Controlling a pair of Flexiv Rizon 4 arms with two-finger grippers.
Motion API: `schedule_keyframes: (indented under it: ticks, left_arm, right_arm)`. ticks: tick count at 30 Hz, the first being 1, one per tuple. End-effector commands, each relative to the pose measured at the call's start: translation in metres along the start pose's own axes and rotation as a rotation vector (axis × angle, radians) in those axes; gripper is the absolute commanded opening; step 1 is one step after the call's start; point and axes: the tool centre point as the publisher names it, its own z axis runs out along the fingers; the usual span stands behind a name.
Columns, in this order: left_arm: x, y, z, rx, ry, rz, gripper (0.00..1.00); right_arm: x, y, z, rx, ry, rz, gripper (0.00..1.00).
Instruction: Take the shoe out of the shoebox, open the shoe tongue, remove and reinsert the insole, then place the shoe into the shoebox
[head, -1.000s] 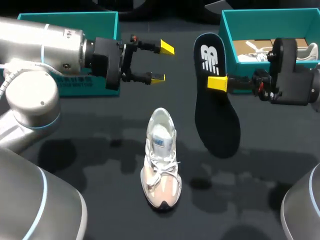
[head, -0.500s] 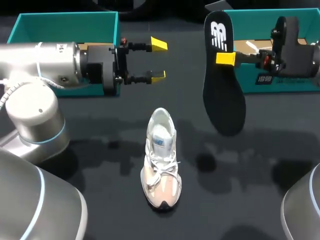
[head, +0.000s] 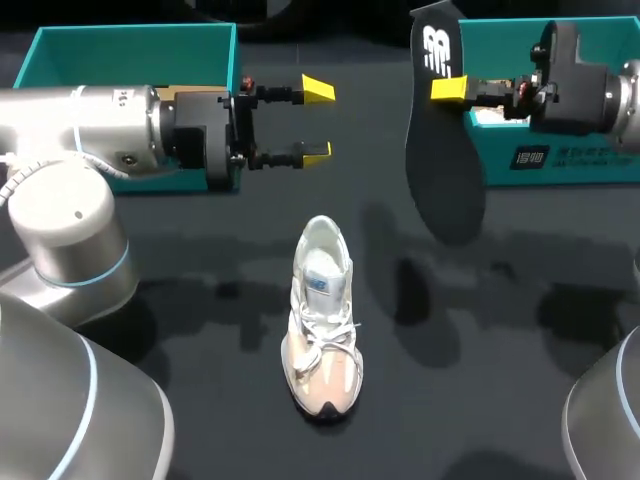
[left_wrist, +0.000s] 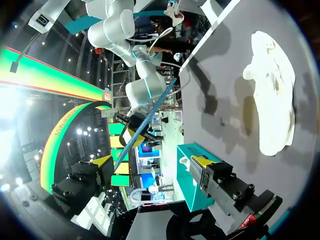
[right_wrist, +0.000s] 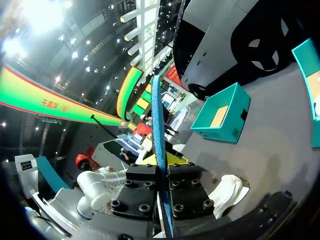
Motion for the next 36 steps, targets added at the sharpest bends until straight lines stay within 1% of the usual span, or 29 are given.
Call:
schedule_keyframes:
  ticks: [1,4,5,6,7,8,9,11,12,13,15,16,26,27,28,32,36]
  left_arm:
    - [0.001,0.001,0.002,0.000,0.000,0.002,1.00]
    - [0.001,0.001,0.002,0.000,0.000,0.002,1.00]
    - [0.000,0.000,0.004,0.010,-0.006,0.015,1.00]
    - [0.000,-0.001,0.008,0.001,0.001,0.031,1.00]
    - [0.001,-0.001,0.010,-0.005,0.008,0.034,1.00]
    - [0.001,-0.001,0.014,0.008,0.009,0.044,1.00]
    - [0.002,-0.001,0.017,0.004,0.008,0.044,1.00]
    - [0.003,0.001,0.022,0.002,0.011,0.052,1.00]
    - [0.003,0.002,0.024,-0.002,0.011,0.052,1.00]
    - [0.002,0.003,0.026,0.011,0.007,0.044,1.00]
    - [0.002,0.005,0.030,0.008,0.008,0.041,1.00]
    - [0.001,0.007,0.031,0.012,-0.001,0.023,1.00]
    - [-0.001,0.009,0.031,0.005,-0.006,0.015,1.00]
    - [0.000,0.009,0.032,-0.010,-0.006,0.009,1.00]
    - [0.001,0.009,0.033,-0.008,-0.008,0.004,1.00]
    - [0.005,0.011,0.036,-0.030,-0.013,-0.009,1.00]
    - [0.008,0.014,0.043,-0.042,-0.009,0.007,1.00]
  right_arm:
    - [-0.010,0.009,0.009,0.022,0.008,0.001,0.00]
    - [-0.010,0.009,0.009,0.022,0.008,0.001,0.00]
    - [-0.010,0.009,0.009,0.022,0.008,0.001,0.00]
    - [-0.010,0.009,0.009,0.022,0.008,0.001,0.00]
    - [-0.015,0.009,0.013,0.035,0.018,0.057,0.00]
    - [-0.018,0.011,0.018,0.049,0.020,0.101,0.00]
    - [-0.022,0.014,0.022,0.049,0.016,0.154,0.00]
    - [-0.027,0.018,0.027,0.052,0.020,0.201,0.00]
    - [-0.030,0.020,0.032,0.039,0.038,0.235,0.00]
    - [-0.033,0.020,0.037,0.060,0.046,0.268,0.00]
    - [-0.040,0.018,0.046,0.063,0.040,0.316,0.00]
    - [-0.046,0.016,0.050,0.088,0.020,0.349,0.00]
    - [-0.046,0.016,0.050,0.088,0.020,0.349,0.00]
    - [-0.046,0.016,0.050,0.088,0.020,0.349,0.00]
    - [-0.046,0.016,0.050,0.088,0.020,0.349,0.00]
    - [-0.052,0.018,0.057,0.040,-0.009,0.433,0.00]
    - [-0.057,0.015,0.061,0.027,-0.042,0.504,0.00]
